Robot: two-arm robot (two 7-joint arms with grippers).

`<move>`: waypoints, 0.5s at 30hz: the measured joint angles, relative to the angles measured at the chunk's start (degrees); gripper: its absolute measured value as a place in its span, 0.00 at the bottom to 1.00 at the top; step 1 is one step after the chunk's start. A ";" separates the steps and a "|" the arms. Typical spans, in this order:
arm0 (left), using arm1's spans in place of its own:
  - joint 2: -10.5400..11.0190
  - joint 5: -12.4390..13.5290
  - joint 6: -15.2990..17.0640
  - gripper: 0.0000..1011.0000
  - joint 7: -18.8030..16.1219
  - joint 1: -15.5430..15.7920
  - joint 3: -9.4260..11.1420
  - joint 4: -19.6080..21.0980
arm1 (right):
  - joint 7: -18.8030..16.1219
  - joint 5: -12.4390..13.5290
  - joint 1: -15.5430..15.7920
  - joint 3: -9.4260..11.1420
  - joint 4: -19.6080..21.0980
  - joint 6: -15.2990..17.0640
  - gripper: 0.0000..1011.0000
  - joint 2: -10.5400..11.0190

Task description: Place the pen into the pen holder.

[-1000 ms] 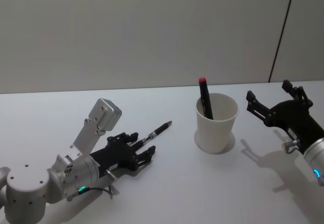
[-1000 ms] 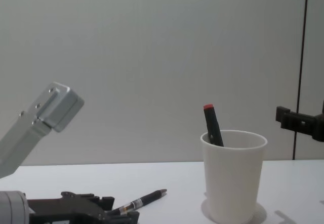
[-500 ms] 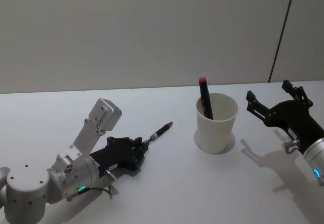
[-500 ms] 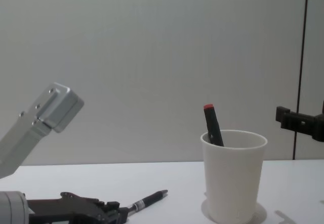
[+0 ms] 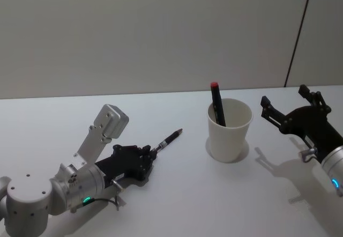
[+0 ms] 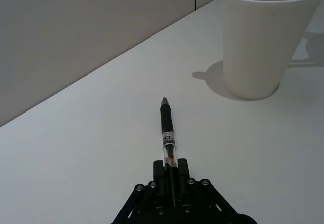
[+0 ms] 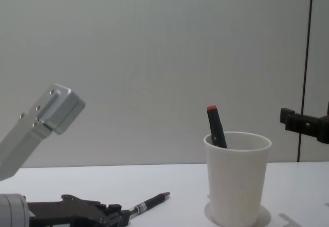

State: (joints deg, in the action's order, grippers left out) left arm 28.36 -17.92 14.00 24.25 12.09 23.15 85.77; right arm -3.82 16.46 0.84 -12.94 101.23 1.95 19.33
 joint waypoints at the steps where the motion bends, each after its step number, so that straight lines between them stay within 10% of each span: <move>1: 0.00 0.00 0.00 0.15 0.00 0.00 0.00 0.00 | 0.00 0.00 0.00 0.00 0.00 0.00 0.99 0.00; 15: 0.00 -0.20 -0.36 0.15 -0.20 -0.05 -0.01 0.00 | 0.00 0.00 0.00 0.00 0.00 0.00 0.99 0.00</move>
State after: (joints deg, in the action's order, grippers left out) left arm 28.37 -18.12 13.64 24.05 12.04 23.15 85.78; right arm -3.82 16.46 0.84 -12.94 101.23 1.95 19.33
